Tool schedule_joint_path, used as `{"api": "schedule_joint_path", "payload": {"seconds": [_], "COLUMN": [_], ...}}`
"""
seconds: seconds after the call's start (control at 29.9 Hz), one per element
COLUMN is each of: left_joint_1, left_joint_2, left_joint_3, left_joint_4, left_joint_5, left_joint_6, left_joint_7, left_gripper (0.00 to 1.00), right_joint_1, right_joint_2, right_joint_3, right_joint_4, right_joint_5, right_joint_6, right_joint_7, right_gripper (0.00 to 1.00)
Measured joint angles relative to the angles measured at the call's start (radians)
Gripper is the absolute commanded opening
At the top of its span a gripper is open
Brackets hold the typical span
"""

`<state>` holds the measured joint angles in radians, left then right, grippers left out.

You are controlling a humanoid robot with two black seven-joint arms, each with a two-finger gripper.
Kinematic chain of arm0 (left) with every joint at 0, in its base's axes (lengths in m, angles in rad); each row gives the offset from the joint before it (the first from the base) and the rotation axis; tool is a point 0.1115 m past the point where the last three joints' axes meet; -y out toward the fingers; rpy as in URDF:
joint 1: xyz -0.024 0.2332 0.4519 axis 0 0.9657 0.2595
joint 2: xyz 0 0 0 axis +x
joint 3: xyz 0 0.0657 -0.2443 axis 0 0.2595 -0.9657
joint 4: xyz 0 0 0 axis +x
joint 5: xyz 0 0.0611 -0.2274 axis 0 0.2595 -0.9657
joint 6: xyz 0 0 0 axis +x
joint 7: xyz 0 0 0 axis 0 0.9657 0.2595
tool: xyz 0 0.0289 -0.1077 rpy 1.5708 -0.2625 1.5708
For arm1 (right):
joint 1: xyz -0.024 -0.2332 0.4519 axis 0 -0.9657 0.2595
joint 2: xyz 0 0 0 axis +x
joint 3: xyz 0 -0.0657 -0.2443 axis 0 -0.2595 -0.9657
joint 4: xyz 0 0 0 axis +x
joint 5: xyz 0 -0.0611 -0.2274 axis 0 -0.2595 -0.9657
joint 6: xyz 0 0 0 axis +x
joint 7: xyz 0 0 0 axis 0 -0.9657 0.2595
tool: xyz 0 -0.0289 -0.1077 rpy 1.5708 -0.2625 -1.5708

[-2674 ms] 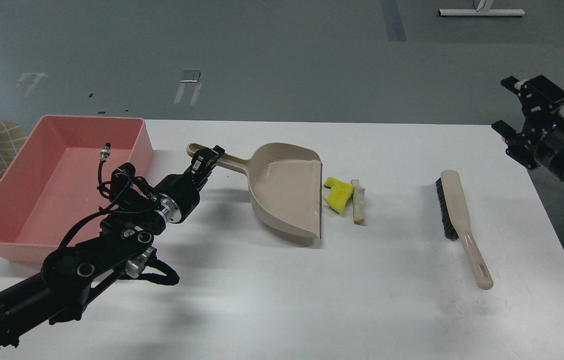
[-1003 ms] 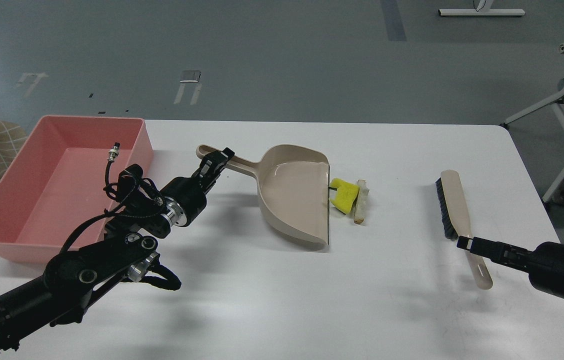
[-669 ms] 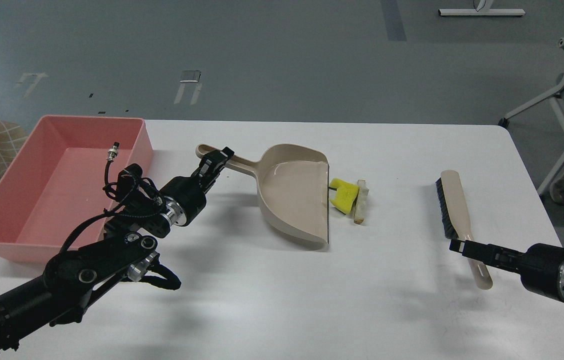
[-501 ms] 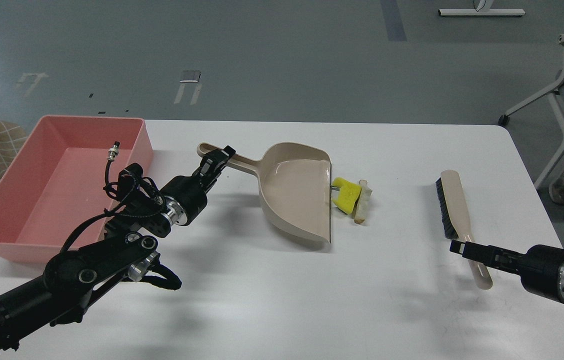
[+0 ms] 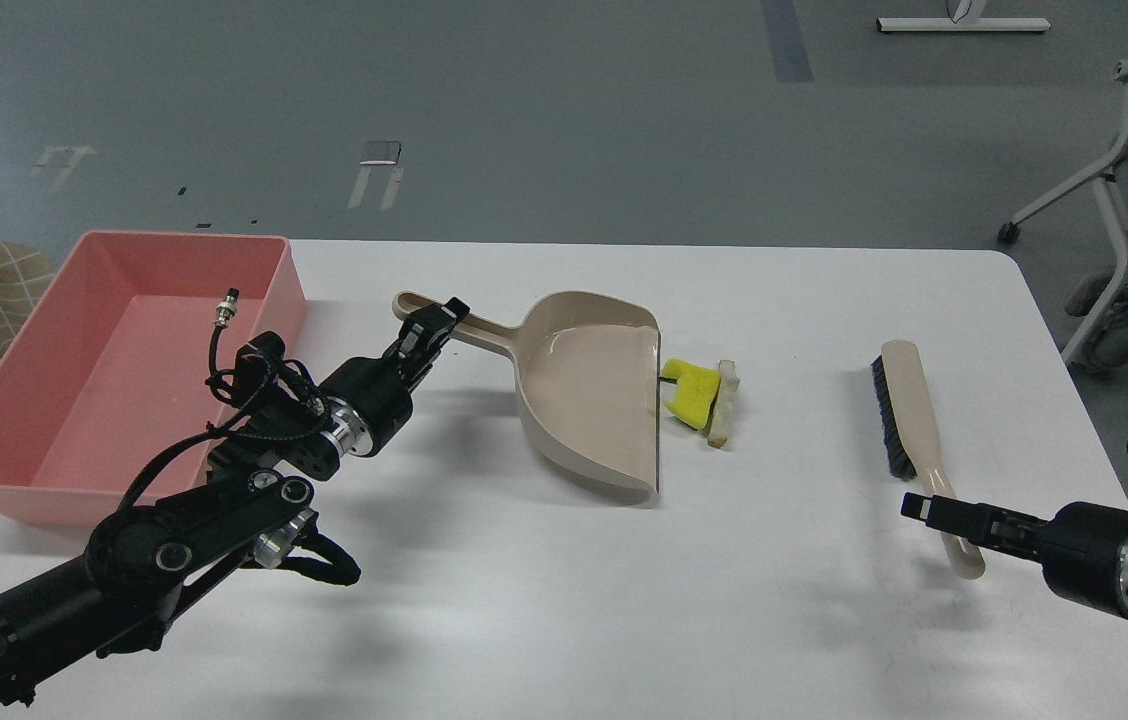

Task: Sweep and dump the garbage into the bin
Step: 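Reach the right gripper down and grasp the wooden brush handle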

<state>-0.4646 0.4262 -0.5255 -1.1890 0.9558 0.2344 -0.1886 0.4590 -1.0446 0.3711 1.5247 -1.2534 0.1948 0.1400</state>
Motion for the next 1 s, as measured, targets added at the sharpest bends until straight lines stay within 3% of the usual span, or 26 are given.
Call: {"api": "schedule_joint_path", "payload": {"seconds": [0.2, 0.6, 0.77, 0.94, 1.0], "left_joint_1": [0.006, 0.006, 0.007, 0.007, 0.007], "left_joint_2": [0.001, 0.002, 0.001, 0.0, 0.0], "left_joint_3": [0.001, -0.003, -0.005, -0.005, -0.005], "left_joint_4": [0.002, 0.002, 0.002, 0.002, 0.002], "left_joint_5": [0.002, 0.002, 0.002, 0.002, 0.002], "left_joint_6": [0.0, 0.0, 0.0, 0.0, 0.0], "left_joint_7": [-0.005, -0.006, -0.006, -0.006, -0.006], "left_gripper": [0.0, 0.0, 0.0, 0.0, 0.0], "right_joint_1": [-0.001, -0.002, -0.001, 0.0, 0.0], "right_joint_2": [0.0, 0.001, 0.001, -0.001, -0.003], "right_joint_3": [0.0, 0.0, 0.0, 0.001, 0.001], "right_joint_4": [0.001, 0.002, 0.003, 0.004, 0.006], "right_joint_5": [0.0, 0.0, 0.0, -0.001, 0.0], "right_joint_6": [-0.001, -0.001, -0.001, -0.001, 0.0], "right_joint_7": [0.0, 0.001, 0.0, -0.004, -0.019], "right_gripper": [0.59, 0.49, 0.32, 0.0, 0.0]}}
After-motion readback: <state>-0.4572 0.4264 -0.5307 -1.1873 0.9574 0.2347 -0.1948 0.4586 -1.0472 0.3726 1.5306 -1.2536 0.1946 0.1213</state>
